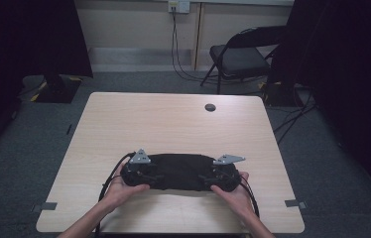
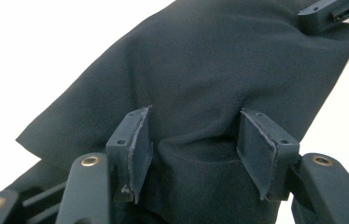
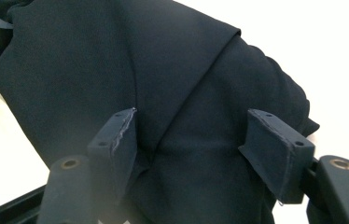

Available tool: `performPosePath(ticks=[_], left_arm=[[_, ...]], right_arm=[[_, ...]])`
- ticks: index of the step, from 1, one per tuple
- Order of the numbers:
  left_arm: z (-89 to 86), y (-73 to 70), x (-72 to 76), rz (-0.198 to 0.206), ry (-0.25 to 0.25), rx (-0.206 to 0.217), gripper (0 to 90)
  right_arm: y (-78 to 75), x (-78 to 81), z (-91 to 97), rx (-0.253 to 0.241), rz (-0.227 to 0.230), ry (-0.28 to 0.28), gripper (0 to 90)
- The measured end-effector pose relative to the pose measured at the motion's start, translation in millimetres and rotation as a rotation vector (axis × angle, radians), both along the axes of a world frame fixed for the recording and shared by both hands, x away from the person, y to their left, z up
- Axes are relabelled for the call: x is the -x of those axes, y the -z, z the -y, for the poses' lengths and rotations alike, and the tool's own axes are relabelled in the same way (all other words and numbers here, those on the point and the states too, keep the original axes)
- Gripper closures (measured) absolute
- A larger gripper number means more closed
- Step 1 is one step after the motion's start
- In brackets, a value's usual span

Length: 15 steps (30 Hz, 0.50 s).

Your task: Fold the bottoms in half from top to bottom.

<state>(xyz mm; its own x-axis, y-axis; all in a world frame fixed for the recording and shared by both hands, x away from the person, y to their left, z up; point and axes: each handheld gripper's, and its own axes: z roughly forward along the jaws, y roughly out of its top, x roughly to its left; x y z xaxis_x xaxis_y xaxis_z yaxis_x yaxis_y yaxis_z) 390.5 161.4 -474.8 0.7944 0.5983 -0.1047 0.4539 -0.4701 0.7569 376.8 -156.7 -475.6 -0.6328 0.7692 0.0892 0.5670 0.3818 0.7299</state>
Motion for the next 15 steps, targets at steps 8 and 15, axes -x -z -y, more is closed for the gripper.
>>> performPosePath(ticks=[8, 15], left_arm=[[-7.6, 7.1, -14.5, 0.028, -0.032, 0.02, 43.2], [-8.4, -8.6, -18.3, 0.04, -0.061, 0.047, 37.6]], right_arm=[[9.5, -19.9, -3.3, -0.05, -0.005, -0.007, 33.6], [-5.0, -16.9, 0.1, -0.048, 0.038, -0.003, 32.0]])
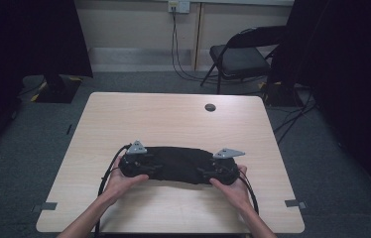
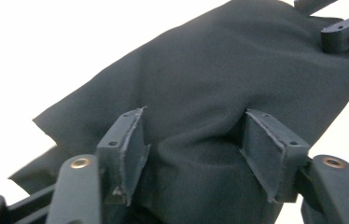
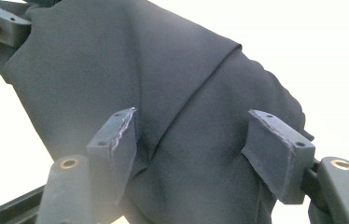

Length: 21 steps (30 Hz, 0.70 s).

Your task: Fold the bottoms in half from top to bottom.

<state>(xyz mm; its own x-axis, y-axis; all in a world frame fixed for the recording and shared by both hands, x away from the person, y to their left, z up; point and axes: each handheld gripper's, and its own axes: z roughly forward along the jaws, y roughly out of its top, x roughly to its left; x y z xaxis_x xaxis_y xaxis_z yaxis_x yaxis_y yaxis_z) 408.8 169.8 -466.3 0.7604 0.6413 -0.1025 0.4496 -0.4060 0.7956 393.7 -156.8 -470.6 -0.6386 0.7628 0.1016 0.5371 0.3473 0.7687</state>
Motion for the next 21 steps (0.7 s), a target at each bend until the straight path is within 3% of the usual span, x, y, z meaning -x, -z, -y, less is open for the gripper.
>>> performPosePath(ticks=[5, 7, 10, 11, 13, 14, 17, 21], left_arm=[[-4.4, -11.2, 5.1, 0.006, 0.004, 0.049, 29.8], [-7.5, -15.4, 11.5, 0.001, 0.035, 0.035, 26.3], [-13.5, -17.3, 17.9, 0.001, 0.048, 0.013, 25.6], [-18.8, -18.8, 21.2, 0.003, 0.04, 0.037, 25.6], [-29.4, -24.3, 27.7, 0.018, 0.03, 0.038, 25.5], [-33.5, -26.1, 30.7, 0.02, 0.027, 0.047, 25.2], [-49.1, -26.6, 39.9, 0.023, 0.0, 0.028, 25.1], [-64.2, -22.8, 44.0, 0.011, -0.036, 0.013, 25.2]], right_arm=[[-11.0, -1.0, 9.9, -0.042, -0.001, 0.026, 27.2], [-21.2, 2.6, 20.3, -0.073, 0.013, 0.044, 24.5], [-28.6, 5.7, 27.9, -0.063, 0.035, 0.053, 23.4], [-30.9, 7.5, 31.9, -0.076, 0.037, 0.06, 23.2], [-34.3, 12.2, 44.6, -0.112, 0.028, 0.078, 21.1], [-34.8, 14.9, 49.4, -0.106, 0.027, 0.092, 20.3], [-34.9, 25.2, 68.8, -0.11, 0.026, 0.138, 18.3], [-35.3, 31.9, 80.1, -0.113, 0.027, 0.163, 18.2]])
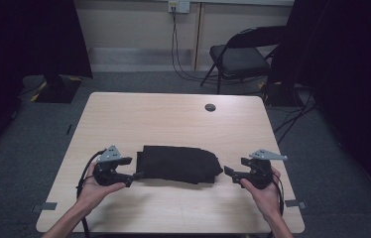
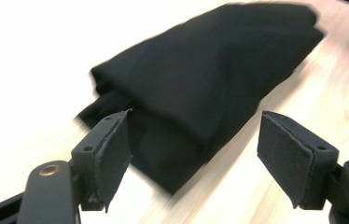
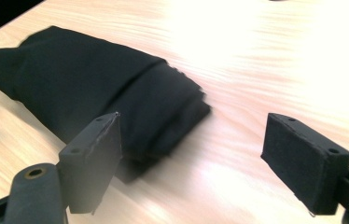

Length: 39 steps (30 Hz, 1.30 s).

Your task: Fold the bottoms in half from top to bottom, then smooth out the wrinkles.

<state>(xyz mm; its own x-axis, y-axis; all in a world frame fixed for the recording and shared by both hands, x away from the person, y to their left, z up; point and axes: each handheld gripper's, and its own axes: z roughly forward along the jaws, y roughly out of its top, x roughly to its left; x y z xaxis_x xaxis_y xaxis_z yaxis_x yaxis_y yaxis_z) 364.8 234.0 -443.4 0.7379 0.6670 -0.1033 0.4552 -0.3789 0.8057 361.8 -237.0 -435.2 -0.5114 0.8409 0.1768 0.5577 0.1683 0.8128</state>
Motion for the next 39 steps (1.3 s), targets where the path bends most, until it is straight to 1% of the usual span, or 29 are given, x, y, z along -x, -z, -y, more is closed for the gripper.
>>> performPosePath(ticks=[2, 4, 5, 6, 7, 8, 9, 10, 12, 13, 14, 15, 16, 17, 18, 19, 20, 22, 23, 24, 25, 26, 29, 31, 34, 35, 36, 37, 39], left_arm=[[-10.1, 1.6, 1.2, -0.011, -0.026, -0.016, 25.8], [-22.2, 3.3, 1.5, -0.011, -0.055, -0.028, 26.5], [-26.7, 4.0, 1.3, -0.019, -0.071, -0.033, 26.5], [-34.3, 5.5, 1.6, -0.027, -0.1, -0.036, 26.5], [-39.9, 7.4, 1.7, -0.038, -0.115, -0.038, 26.5], [-48.1, 11.5, 2.2, -0.049, -0.136, -0.056, 26.6], [-48.1, 11.5, 2.2, -0.049, -0.136, -0.056, 26.6], [-53.3, 15.0, 2.3, -0.059, -0.147, -0.063, 26.6], [-63.1, 23.6, 0.3, -0.09, -0.187, -0.084, 26.9], [-63.1, 23.6, 0.3, -0.09, -0.187, -0.084, 27.1], [-69.4, 31.4, -2.1, -0.122, -0.226, -0.098, 27.1], [-69.4, 31.4, -2.1, -0.122, -0.226, -0.098, 27.1], [-73.0, 36.0, -3.2, -0.141, -0.227, -0.115, 27.2], [-74.4, 38.6, -3.8, -0.144, -0.233, -0.126, 27.2], [-75.4, 44.6, -3.7, -0.157, -0.243, -0.159, 27.2], [-75.4, 44.6, -3.7, -0.157, -0.243, -0.159, 26.3], [-75.0, 46.2, -2.3, -0.132, -0.238, -0.168, 26.3], [-71.8, 47.9, 0.1, -0.094, -0.232, -0.21, 25.7], [-71.1, 52.5, 2.5, -0.068, -0.243, -0.186, 19.1], [-71.1, 52.5, 2.5, -0.068, -0.243, -0.186, 16.9], [-71.8, 54.7, 3.6, -0.057, -0.251, -0.173, 16.9], [-73.0, 57.9, 4.6, -0.029, -0.252, -0.152, 14.7], [-73.3, 58.7, 5.2, -0.023, -0.255, -0.145, 14.6], [-72.3, 58.8, 5.5, -0.023, -0.266, -0.145, 14.6], [-71.4, 58.8, 5.5, -0.024, -0.277, -0.145, 14.6], [-70.7, 58.7, 4.9, -0.024, -0.291, -0.148, 14.6], [-70.7, 58.7, 4.9, -0.024, -0.291, -0.148, 14.5], [-69.9, 58.8, 4.2, -0.025, -0.301, -0.146, 14.5], [-69.0, 59.0, 3.1, -0.028, -0.311, -0.147, 13.5]], right_arm=[[1.3, 6.6, 7.6, 0.001, -0.004, 0.013, 18.1], [5.2, 14.5, 16.5, 0.026, -0.018, 0.027, 18.1], [5.2, 14.5, 16.5, 0.026, -0.018, 0.027, 18.1], [6.3, 16.1, 19.1, 0.029, -0.023, 0.036, 18.1], [8.3, 18.5, 24.1, 0.037, -0.027, 0.051, 18.1], [12.0, 20.6, 32.8, 0.039, -0.041, 0.074, 17.5], [13.5, 21.3, 36.1, 0.038, -0.047, 0.082, 17.5], [13.5, 21.3, 36.1, 0.038, -0.047, 0.082, 17.5], [20.6, 24.1, 47.3, 0.042, -0.064, 0.113, 17.8], [20.6, 24.1, 47.3, 0.042, -0.064, 0.113, 17.8], [25.7, 24.7, 52.7, 0.058, -0.074, 0.129, 17.8], [25.7, 24.7, 52.7, 0.058, -0.074, 0.129, 17.8], [29.4, 24.4, 58.6, 0.057, -0.09, 0.152, 17.9], [29.4, 24.4, 58.6, 0.057, -0.09, 0.152, 17.9], [33.1, 24.3, 62.9, 0.072, -0.1, 0.169, 17.9], [33.1, 24.3, 62.9, 0.072, -0.1, 0.169, 17.9], [35.3, 24.2, 64.1, 0.082, -0.108, 0.176, 17.3], [42.2, 24.4, 66.2, 0.114, -0.141, 0.183, 17.1], [46.3, 24.8, 66.4, 0.142, -0.153, 0.183, 16.9], [46.3, 24.8, 66.4, 0.142, -0.153, 0.183, 16.9], [48.3, 25.1, 66.3, 0.152, -0.162, 0.186, 16.8], [51.2, 25.3, 66.9, 0.165, -0.169, 0.188, 16.7], [54.1, 25.3, 69.1, 0.175, -0.176, 0.204, 15.8], [57.0, 27.0, 69.5, 0.186, -0.146, 0.224, 15.8], [60.0, 29.8, 66.6, 0.207, -0.117, 0.236, 14.7], [63.8, 31.6, 62.5, 0.235, -0.08, 0.245, 14.1], [63.8, 31.6, 62.5, 0.235, -0.08, 0.245, 14.1], [66.2, 31.9, 61.7, 0.225, -0.054, 0.244, 14.1], [66.1, 30.4, 61.1, 0.225, -0.055, 0.247, 14.2]])
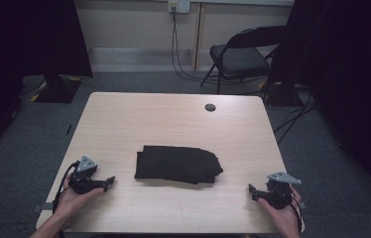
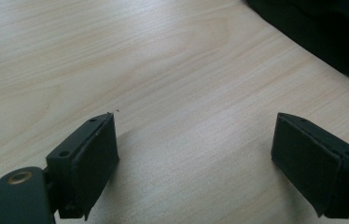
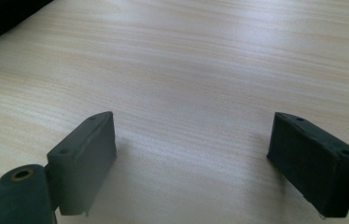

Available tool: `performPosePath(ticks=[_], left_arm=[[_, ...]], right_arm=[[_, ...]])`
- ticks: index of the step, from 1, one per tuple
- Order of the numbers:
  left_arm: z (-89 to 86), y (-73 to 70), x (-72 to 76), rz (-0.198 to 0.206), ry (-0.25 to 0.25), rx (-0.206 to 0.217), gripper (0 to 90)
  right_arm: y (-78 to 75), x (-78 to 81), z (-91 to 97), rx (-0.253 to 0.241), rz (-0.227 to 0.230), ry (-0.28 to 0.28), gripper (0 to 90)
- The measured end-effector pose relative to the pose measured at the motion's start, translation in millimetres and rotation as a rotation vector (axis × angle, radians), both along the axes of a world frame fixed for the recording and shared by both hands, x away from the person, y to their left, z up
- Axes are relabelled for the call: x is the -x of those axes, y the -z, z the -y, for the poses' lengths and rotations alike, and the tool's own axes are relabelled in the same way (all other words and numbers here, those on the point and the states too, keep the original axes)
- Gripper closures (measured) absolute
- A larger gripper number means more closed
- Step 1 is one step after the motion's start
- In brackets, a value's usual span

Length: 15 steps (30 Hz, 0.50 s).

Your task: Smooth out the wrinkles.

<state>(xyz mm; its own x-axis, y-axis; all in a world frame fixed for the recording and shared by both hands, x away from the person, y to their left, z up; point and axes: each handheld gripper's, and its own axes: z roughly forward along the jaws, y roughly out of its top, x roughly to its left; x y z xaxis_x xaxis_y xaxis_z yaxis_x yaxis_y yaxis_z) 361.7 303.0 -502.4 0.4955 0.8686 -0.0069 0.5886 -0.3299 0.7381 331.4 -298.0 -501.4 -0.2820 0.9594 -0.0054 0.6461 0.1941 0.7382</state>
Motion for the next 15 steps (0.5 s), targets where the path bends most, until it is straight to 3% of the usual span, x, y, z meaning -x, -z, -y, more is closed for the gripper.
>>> performPosePath(ticks=[15], left_arm=[[1.4, 0.5, 0.7, -0.015, -0.059, -0.007, 6.1]], right_arm=[[-0.2, 1.6, -2.2, 0.002, 0.001, 0.026, 14.1]])
